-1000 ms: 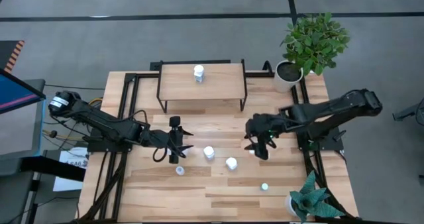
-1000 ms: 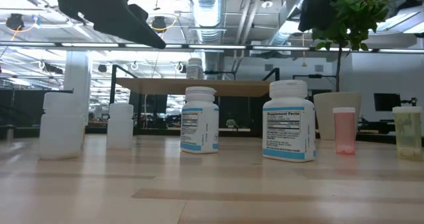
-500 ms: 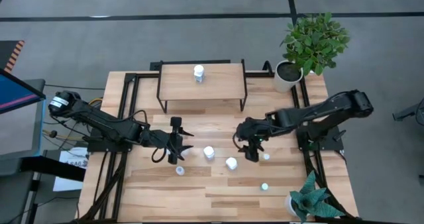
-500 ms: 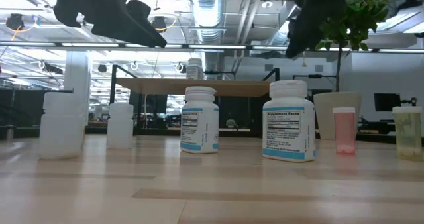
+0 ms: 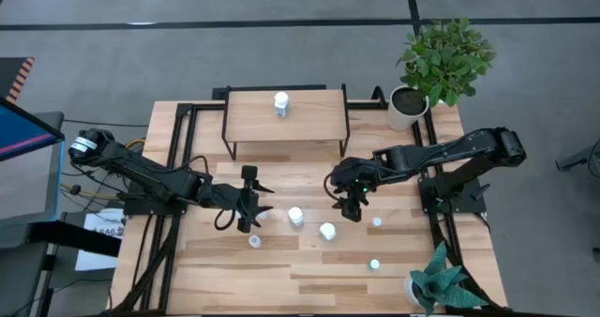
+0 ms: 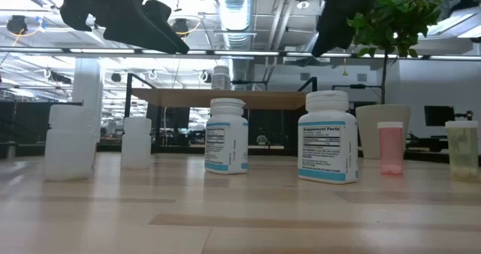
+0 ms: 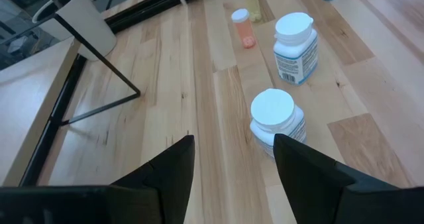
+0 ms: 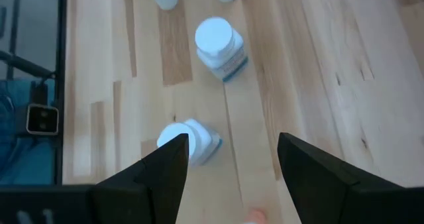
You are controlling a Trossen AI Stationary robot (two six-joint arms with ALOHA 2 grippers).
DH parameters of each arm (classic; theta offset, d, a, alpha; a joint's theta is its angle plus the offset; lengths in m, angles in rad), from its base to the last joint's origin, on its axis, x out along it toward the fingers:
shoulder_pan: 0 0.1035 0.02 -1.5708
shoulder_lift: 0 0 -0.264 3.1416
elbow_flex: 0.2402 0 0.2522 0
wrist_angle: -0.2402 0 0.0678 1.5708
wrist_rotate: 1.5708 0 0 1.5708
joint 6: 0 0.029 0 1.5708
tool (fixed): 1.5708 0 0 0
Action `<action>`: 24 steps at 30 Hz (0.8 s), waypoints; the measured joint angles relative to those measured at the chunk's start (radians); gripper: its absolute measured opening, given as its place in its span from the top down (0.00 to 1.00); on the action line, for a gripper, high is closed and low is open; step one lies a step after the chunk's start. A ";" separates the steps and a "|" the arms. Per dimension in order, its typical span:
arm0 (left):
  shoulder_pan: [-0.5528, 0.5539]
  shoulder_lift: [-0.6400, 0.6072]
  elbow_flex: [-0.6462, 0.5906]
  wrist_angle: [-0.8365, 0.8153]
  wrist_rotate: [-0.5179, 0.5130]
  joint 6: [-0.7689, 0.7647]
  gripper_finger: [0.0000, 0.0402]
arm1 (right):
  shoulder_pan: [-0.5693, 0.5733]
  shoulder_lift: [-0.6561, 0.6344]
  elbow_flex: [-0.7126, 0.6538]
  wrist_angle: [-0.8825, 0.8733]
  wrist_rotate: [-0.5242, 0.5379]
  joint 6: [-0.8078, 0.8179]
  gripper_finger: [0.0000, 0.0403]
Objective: Pick and place medicine bottles onto shelf by color
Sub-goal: Put the left white pill bottle on the shelf
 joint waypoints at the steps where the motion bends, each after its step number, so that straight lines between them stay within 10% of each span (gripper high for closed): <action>1: 0.000 0.000 0.000 0.000 0.000 0.006 0.51 | 0.000 0.000 0.001 0.001 0.000 0.007 0.37; 24: 0.000 0.000 0.000 0.107 0.017 0.086 0.51 | -0.018 0.006 0.002 0.004 0.000 0.016 0.37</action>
